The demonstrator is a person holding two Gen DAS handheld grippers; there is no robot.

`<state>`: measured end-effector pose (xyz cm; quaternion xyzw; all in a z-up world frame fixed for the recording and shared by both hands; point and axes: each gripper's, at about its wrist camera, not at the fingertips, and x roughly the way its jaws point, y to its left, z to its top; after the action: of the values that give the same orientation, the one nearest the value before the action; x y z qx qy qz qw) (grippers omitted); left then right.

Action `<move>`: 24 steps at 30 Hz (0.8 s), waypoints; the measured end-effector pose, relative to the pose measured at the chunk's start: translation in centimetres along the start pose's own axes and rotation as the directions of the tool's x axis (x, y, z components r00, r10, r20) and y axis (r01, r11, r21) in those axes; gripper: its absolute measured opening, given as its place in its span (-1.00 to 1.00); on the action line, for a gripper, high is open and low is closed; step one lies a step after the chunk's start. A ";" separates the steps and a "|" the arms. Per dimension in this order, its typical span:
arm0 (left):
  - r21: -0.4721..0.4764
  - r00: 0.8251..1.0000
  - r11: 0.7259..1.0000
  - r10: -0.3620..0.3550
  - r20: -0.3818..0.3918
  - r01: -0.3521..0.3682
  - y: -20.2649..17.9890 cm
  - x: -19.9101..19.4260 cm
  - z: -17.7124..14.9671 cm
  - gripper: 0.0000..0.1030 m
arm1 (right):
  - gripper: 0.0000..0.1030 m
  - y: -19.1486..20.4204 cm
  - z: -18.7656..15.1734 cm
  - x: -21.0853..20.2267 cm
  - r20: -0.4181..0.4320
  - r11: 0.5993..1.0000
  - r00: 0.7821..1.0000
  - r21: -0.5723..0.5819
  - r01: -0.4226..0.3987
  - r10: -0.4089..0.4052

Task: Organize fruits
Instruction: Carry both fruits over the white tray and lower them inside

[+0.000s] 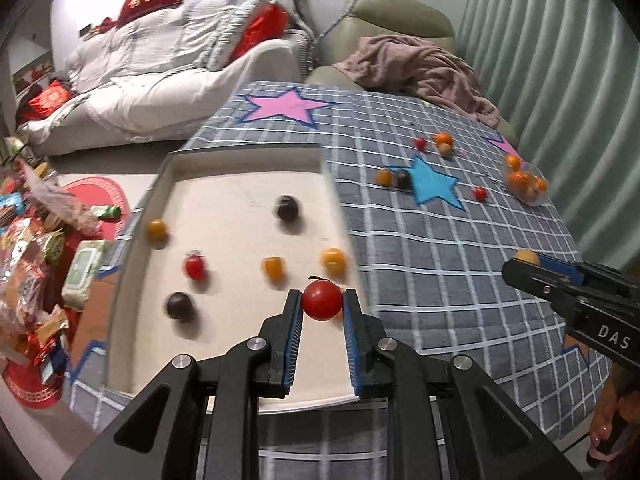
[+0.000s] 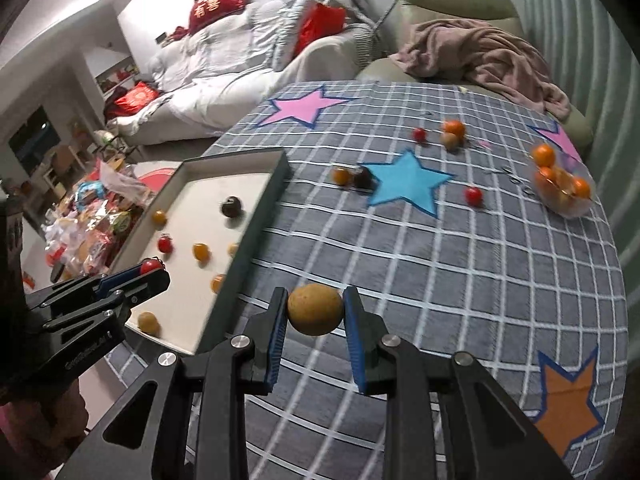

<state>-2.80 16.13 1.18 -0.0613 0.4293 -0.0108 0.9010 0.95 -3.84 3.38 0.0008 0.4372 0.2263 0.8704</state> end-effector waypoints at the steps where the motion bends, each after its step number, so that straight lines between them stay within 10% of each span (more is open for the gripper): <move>1: -0.008 1.000 1.000 0.004 0.001 -0.004 0.6 -0.1 0.0 -0.57 | -0.41 0.4 0.1 0.2 -0.003 1.000 1.000 -0.006 -0.004 0.004; 24: -0.057 0.996 0.994 0.092 -0.009 -0.092 6.3 2.4 2.9 -0.57 | -0.41 6.5 3.9 6.3 -0.099 0.991 0.991 -0.088 -0.099 0.090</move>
<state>0.76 22.54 0.34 -0.0671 0.4346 0.0428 0.8971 4.65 5.27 2.29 -0.0294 0.4666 0.2872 0.8360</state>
